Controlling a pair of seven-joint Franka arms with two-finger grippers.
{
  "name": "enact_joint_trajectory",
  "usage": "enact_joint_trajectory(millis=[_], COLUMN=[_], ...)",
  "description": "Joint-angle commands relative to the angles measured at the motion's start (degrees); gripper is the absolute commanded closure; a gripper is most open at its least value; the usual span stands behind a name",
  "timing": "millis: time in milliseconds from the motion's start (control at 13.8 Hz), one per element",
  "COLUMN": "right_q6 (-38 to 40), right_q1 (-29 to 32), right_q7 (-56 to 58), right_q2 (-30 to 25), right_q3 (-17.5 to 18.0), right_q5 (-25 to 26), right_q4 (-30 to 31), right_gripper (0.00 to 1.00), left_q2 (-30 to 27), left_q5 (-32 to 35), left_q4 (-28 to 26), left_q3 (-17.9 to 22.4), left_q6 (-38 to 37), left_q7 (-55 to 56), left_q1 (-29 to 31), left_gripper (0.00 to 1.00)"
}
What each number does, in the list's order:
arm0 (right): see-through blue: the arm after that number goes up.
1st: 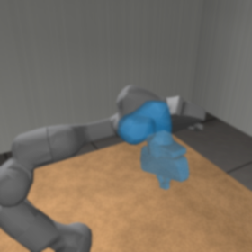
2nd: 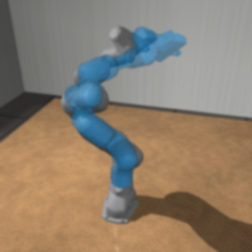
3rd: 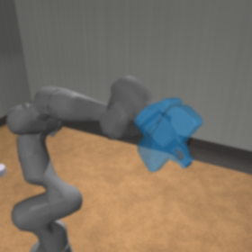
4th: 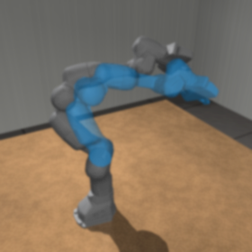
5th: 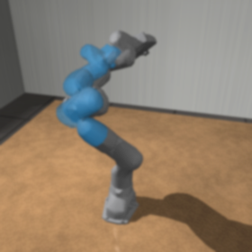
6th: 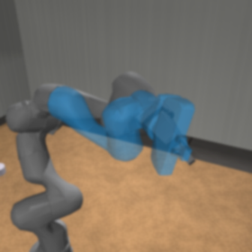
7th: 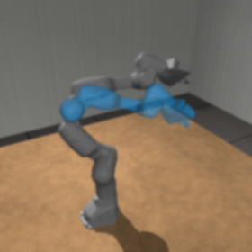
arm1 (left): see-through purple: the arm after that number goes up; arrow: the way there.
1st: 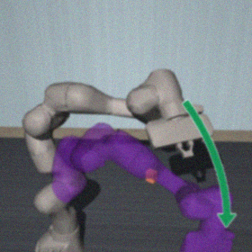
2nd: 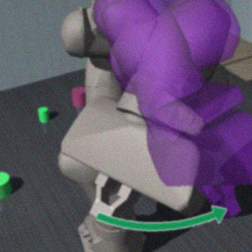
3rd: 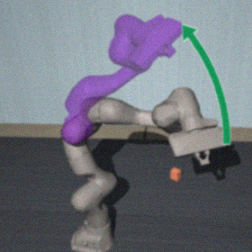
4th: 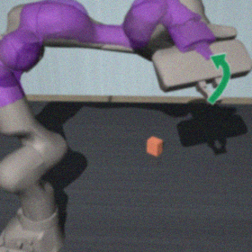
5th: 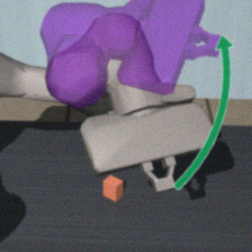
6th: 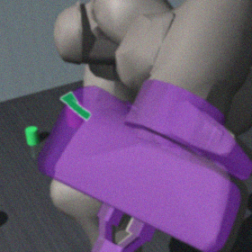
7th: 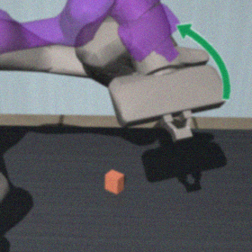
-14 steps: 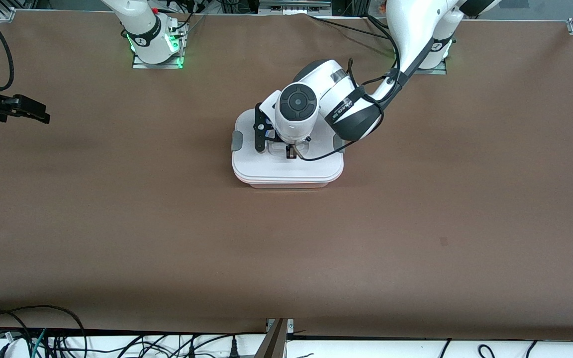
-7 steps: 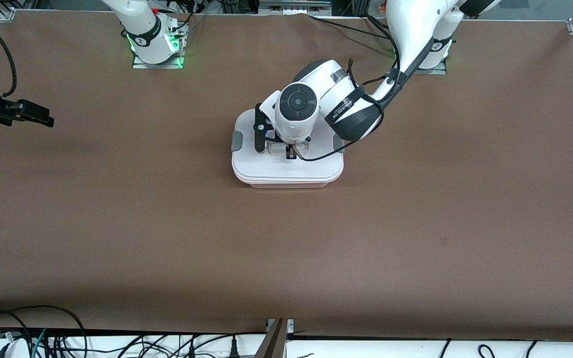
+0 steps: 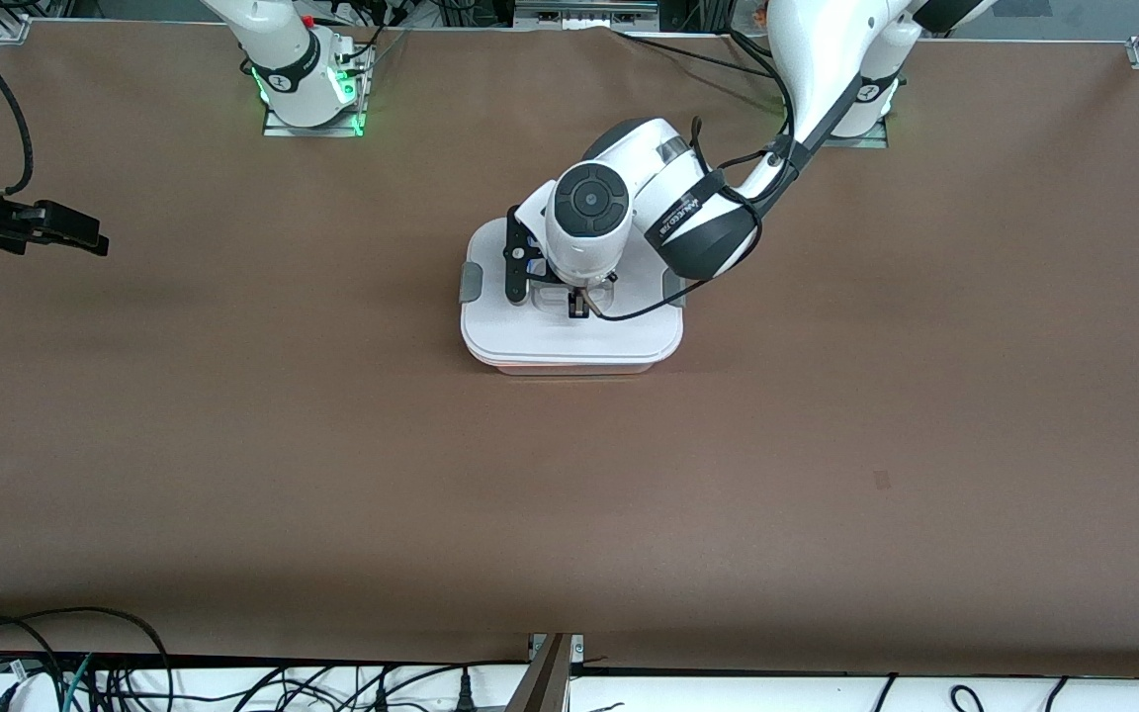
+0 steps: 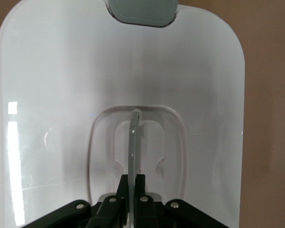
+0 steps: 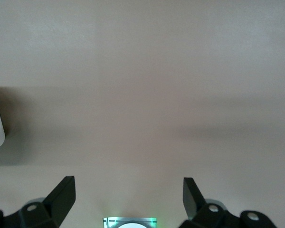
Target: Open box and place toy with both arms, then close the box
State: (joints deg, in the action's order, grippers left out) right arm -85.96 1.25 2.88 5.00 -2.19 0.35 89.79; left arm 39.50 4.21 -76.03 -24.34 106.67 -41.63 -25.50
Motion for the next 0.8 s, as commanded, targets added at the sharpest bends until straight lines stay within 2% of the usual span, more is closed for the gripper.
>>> enact_joint_trajectory(millis=[0, 726], right_q6=[0.88, 0.79], right_q1=[-0.11, -0.02], right_q7=[0.81, 0.81], right_q2=[0.89, 1.33], right_q3=[-0.01, -0.10], right_q5=[-0.87, -0.96], right_q4=[-1.98, -2.51], right_gripper=[0.00, 0.00], left_q2=[0.22, -0.56], left_q5=[2.56, 1.33], left_q4=[-0.17, -0.61], left_q3=[0.35, 0.00], left_q6=[1.26, 0.39], left_q7=[0.32, 1.46], left_q1=[-0.08, 1.94], left_gripper=[1.00, 1.00])
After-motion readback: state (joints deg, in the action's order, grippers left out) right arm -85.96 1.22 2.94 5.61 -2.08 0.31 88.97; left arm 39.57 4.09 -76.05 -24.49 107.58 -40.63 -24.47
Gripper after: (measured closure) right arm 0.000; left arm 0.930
